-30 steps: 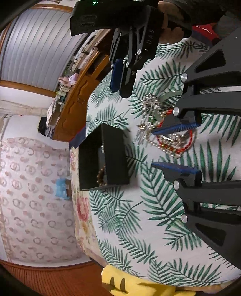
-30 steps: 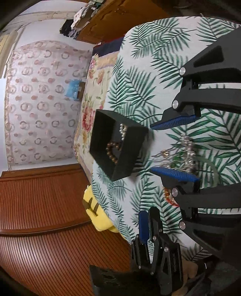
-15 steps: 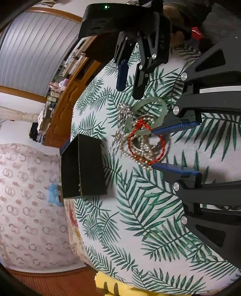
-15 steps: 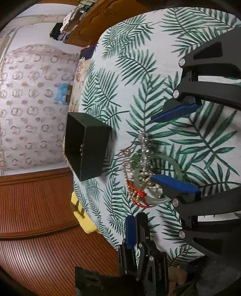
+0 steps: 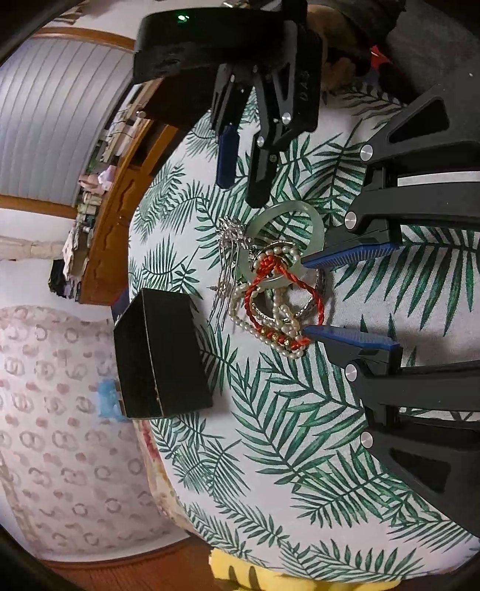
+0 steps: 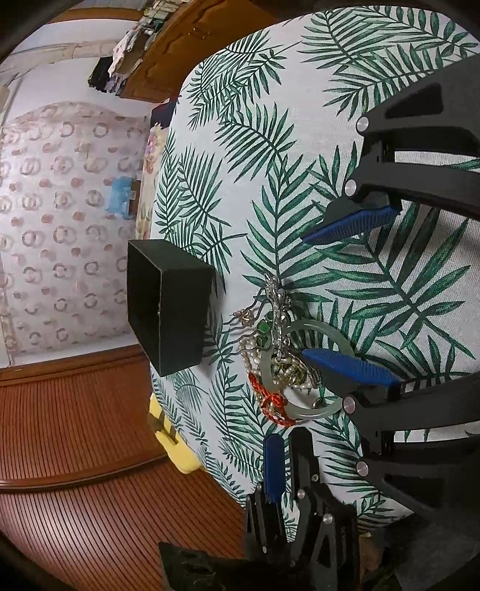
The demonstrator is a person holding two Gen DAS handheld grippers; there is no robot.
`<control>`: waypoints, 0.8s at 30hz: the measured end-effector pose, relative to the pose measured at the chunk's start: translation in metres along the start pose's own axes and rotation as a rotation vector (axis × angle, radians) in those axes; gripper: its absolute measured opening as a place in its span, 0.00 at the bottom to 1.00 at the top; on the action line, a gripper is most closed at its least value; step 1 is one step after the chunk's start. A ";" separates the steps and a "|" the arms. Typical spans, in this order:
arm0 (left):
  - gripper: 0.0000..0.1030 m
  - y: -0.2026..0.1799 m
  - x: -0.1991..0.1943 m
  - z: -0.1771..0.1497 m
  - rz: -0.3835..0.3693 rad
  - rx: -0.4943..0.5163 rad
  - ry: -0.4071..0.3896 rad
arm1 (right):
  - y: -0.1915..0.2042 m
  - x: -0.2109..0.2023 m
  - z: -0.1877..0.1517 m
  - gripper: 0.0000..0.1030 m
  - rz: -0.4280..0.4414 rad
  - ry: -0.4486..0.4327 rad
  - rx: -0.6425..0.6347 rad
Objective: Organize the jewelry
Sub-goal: 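Lower the left tool onto the red string bracelet in the pile, then close the left tool on the red string and lift it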
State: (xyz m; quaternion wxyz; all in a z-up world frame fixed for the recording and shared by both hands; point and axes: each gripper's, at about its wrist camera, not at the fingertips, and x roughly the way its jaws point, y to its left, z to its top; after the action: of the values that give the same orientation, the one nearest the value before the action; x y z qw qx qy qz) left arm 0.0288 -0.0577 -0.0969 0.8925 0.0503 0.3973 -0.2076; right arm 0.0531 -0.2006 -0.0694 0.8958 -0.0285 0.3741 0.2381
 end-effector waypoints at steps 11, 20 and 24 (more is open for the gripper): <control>0.04 -0.007 0.007 0.006 0.019 0.067 0.003 | -0.001 0.000 0.000 0.59 0.005 -0.001 0.006; 0.01 0.001 -0.011 0.008 0.012 0.005 -0.073 | 0.001 0.001 0.000 0.59 -0.001 0.007 -0.006; 0.01 0.005 -0.022 0.011 0.015 -0.017 -0.104 | 0.004 0.003 0.003 0.59 0.015 0.022 -0.020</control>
State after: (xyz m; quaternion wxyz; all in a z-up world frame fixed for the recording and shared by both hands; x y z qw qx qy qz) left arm 0.0252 -0.0483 -0.0741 0.9139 0.0348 0.3515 -0.2000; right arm 0.0555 -0.1950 -0.0686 0.8896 -0.0372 0.3816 0.2480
